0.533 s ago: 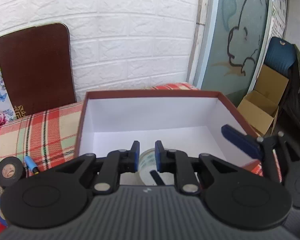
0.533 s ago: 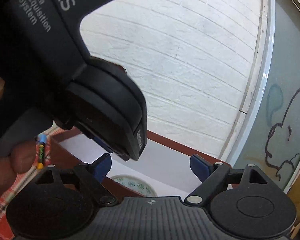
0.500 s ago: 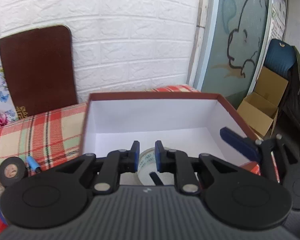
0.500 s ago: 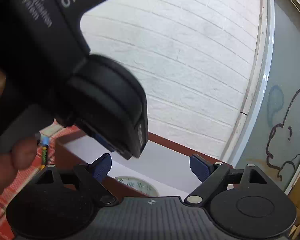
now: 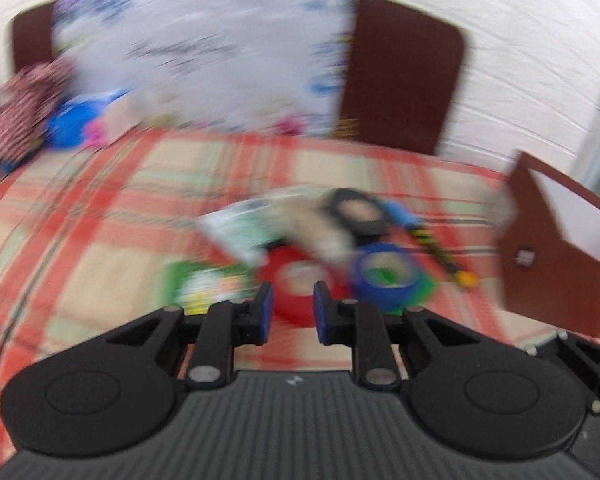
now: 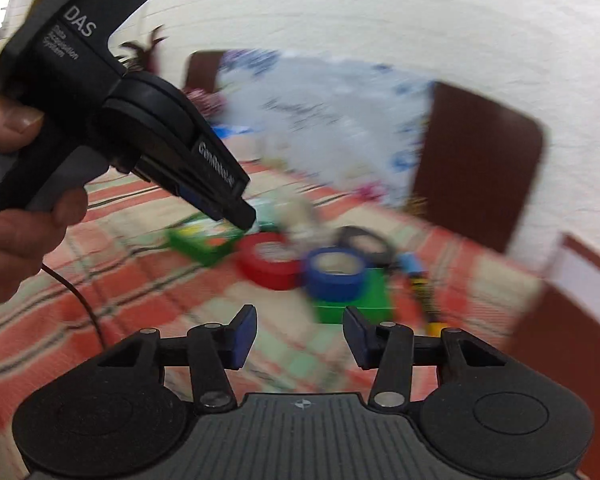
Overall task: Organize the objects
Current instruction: 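Carry the green-and-red packet in the left gripper into the brown box, release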
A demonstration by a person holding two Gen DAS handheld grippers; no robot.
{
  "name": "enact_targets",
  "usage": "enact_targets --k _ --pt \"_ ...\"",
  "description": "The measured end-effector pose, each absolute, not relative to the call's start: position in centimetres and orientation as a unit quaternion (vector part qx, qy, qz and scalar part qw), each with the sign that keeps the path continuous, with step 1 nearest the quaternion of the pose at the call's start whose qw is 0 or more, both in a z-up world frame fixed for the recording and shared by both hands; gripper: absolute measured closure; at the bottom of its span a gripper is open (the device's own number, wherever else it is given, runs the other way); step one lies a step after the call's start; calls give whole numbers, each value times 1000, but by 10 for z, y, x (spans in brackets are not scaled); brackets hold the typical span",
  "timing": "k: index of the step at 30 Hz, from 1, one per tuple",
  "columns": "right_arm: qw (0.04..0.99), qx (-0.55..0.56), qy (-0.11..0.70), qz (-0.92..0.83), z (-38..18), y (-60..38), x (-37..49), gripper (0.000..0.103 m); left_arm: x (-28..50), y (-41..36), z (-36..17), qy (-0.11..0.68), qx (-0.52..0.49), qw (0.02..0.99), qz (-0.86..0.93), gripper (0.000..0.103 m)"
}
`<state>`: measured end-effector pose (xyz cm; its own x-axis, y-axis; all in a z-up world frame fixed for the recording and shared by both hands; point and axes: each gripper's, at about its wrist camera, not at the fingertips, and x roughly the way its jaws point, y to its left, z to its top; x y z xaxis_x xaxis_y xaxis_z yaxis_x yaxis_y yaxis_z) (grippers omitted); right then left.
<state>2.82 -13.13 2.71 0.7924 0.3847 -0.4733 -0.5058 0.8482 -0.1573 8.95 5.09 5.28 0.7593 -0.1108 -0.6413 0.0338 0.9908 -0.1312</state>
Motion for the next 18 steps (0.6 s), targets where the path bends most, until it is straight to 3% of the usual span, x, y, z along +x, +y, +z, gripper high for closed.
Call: enact_targets --k 6,13,18 --pt "909 -137 265 293 28 -58 78 58 123 117 39 386 -98 917 -23 80" --pt "900 -120 301 291 17 -22 123 52 137 108 17 394 -127 908 -61 78" --pt "901 -124 292 295 24 -32 100 62 115 110 21 390 -154 906 -59 84"
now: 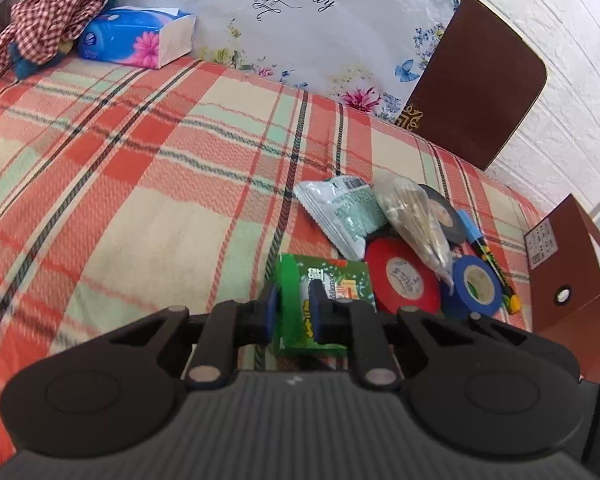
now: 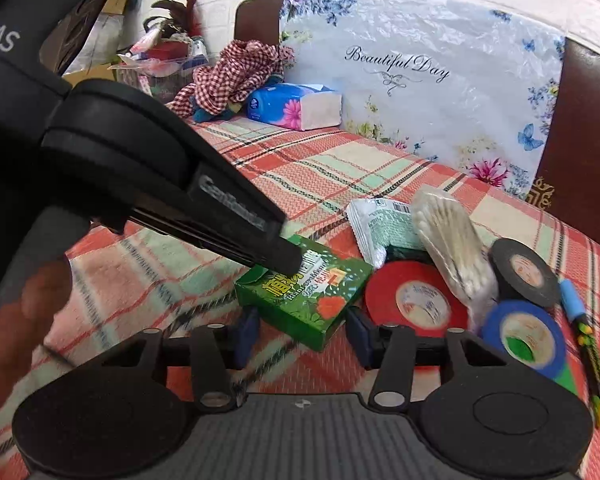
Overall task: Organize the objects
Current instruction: 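Carry the green-and-red packet in the left gripper into the brown box, release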
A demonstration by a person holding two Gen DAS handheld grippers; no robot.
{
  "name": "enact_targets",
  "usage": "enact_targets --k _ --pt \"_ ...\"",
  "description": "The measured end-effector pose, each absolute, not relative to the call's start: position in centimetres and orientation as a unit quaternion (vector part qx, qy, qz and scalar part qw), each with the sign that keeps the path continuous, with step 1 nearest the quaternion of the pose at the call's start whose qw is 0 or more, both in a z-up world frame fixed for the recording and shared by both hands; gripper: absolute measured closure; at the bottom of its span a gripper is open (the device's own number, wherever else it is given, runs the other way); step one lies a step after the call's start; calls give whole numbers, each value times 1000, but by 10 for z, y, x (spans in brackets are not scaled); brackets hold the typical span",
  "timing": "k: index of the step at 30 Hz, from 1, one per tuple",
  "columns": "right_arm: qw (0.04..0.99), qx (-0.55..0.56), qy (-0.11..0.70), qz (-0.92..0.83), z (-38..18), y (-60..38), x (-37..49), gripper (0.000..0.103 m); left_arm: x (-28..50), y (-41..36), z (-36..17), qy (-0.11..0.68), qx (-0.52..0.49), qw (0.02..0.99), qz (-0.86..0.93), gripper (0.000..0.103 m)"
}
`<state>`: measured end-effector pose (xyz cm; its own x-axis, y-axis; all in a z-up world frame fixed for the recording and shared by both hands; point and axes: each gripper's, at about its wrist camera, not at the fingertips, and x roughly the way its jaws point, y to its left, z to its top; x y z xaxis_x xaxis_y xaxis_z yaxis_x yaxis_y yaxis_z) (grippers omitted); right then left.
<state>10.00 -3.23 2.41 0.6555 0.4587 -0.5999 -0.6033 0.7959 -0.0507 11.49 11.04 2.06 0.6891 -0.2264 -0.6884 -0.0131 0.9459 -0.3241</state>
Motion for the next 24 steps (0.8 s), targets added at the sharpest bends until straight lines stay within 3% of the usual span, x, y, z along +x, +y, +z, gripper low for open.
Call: enact_targets --k 5,13,21,24 --pt "926 -134 225 272 45 -70 49 67 79 83 47 365 -158 913 -86 85" --pt "975 -125 125 131 83 -158 10 67 82 -44 107 309 -88 927 -194 84" --pt "990 -72 113 -35 92 -271 8 67 99 -212 120 302 -17 899 -316 84" --pt "989 -53 121 -62 89 -303 13 72 101 -264 114 316 -3 873 -372 92"
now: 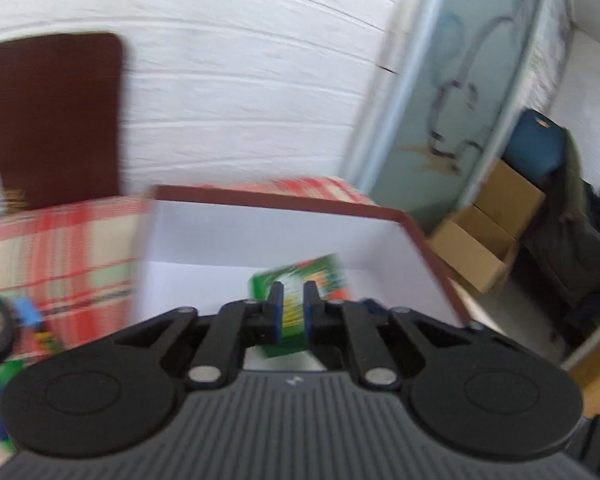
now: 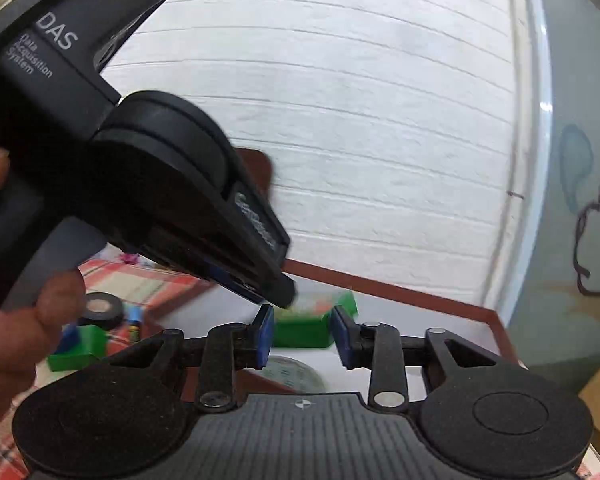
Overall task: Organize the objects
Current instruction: 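Carry the green-and-red packet in the left gripper into the brown box, release, then grasp the blue tape roll with the left gripper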
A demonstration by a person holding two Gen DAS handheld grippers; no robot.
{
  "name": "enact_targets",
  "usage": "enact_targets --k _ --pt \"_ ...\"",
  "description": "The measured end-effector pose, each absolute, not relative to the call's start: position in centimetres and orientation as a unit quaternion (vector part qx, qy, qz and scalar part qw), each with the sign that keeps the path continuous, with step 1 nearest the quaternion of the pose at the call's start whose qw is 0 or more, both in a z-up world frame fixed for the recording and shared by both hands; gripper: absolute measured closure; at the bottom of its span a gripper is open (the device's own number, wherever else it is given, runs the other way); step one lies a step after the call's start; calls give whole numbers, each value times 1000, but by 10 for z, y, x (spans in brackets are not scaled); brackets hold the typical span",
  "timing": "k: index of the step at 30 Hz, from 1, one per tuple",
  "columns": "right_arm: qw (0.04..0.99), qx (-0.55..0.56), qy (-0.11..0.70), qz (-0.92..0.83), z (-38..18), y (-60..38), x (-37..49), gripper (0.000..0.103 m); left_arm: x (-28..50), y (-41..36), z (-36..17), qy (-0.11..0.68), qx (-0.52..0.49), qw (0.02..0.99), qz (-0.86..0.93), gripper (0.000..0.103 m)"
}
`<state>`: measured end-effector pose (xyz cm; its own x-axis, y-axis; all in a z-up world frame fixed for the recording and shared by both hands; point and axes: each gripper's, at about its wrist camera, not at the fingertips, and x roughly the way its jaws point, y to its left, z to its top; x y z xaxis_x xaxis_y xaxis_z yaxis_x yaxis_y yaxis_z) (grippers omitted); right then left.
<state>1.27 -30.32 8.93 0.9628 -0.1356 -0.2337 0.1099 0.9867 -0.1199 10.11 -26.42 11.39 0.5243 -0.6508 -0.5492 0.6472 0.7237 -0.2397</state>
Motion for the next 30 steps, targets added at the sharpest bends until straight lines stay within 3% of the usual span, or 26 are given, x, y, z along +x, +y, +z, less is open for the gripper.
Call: enact_targets --k 4,6,9,17,24,29,30 --pt "984 -59 133 -107 77 -324 23 71 97 -321 104 305 55 868 -388 92" --pt "981 -45 141 -129 71 -332 26 65 102 -325 100 317 50 866 -383 91" --pt "984 -3 131 -123 67 -336 26 65 108 -311 102 316 41 876 -363 90" --pt "998 7 66 -4 68 -280 18 65 81 -161 104 292 -1 916 -274 89" --pt "973 -78 158 151 50 -174 67 65 93 -19 45 391 -51 916 -76 89" --pt "955 -106 190 203 34 -125 100 50 86 26 28 408 -92 907 -56 89" --pt "954 -104 198 202 32 -120 106 41 85 29 29 406 -96 907 -58 89"
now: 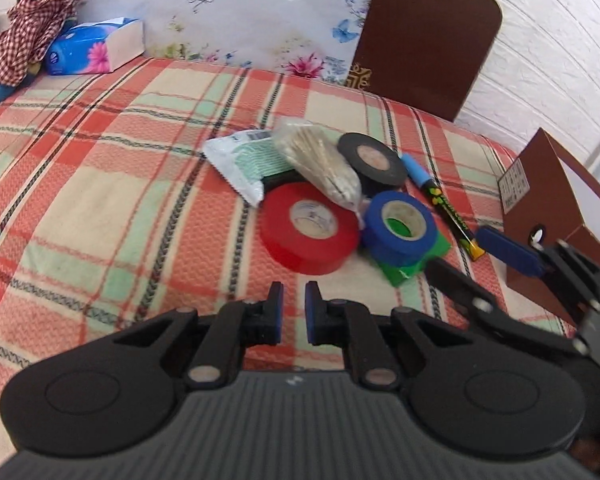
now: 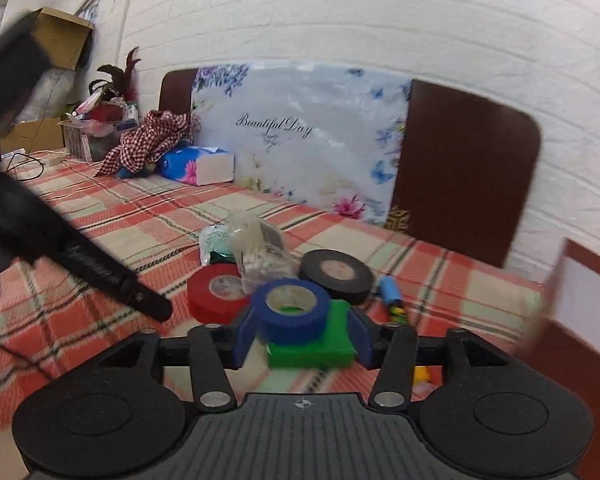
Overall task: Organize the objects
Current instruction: 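Grasp the blue tape roll with the left gripper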
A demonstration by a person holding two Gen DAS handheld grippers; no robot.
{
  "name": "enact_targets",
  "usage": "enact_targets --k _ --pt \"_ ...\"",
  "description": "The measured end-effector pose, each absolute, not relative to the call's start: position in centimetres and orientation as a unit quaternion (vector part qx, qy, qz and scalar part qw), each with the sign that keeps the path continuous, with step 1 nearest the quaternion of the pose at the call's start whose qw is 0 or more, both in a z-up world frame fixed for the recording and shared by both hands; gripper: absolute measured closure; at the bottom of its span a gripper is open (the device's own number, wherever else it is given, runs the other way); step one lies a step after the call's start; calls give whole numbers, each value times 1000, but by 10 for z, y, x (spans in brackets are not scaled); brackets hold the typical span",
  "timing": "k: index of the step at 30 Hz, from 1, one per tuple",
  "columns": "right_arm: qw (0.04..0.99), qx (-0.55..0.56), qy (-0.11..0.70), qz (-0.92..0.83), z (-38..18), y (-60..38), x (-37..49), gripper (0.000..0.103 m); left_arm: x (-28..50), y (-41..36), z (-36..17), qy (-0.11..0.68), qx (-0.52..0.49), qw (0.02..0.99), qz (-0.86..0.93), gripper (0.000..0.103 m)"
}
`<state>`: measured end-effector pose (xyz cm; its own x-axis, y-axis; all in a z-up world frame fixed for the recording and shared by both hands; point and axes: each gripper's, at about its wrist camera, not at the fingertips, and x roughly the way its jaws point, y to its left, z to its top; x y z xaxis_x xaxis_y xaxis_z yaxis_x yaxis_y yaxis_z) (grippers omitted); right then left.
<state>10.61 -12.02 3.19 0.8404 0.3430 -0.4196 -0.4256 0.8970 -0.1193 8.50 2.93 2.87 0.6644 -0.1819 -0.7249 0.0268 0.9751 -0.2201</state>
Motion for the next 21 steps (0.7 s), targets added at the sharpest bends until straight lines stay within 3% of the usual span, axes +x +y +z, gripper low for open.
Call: enact_targets --k 1,2,4,11,15,17,19,20,21 --pt "954 -103 206 193 30 -119 113 32 87 31 29 404 -98 908 -60 89" --pt "953 -105 214 187 26 -109 131 31 88 33 30 402 -101 908 -63 89" --pt "947 -120 231 189 17 -117 129 46 90 36 29 400 -107 908 -66 89" --pt "938 -125 233 223 16 -128 78 46 86 30 32 397 -118 904 -106 88" --pt "934 -133 248 221 9 -140 34 46 78 0 31 408 -101 893 -159 69" --pt "932 -137 253 220 4 -146 19 46 73 -19 28 414 -86 887 -185 66" --pt "932 -144 252 217 2 -147 12 44 70 -37 23 427 -70 878 -204 66" --pt "932 -148 252 216 2 -147 11 37 69 -46 19 435 -59 874 -207 67" --pt "930 -152 257 214 1 -146 10 33 69 -53 13 446 -48 870 -204 77"
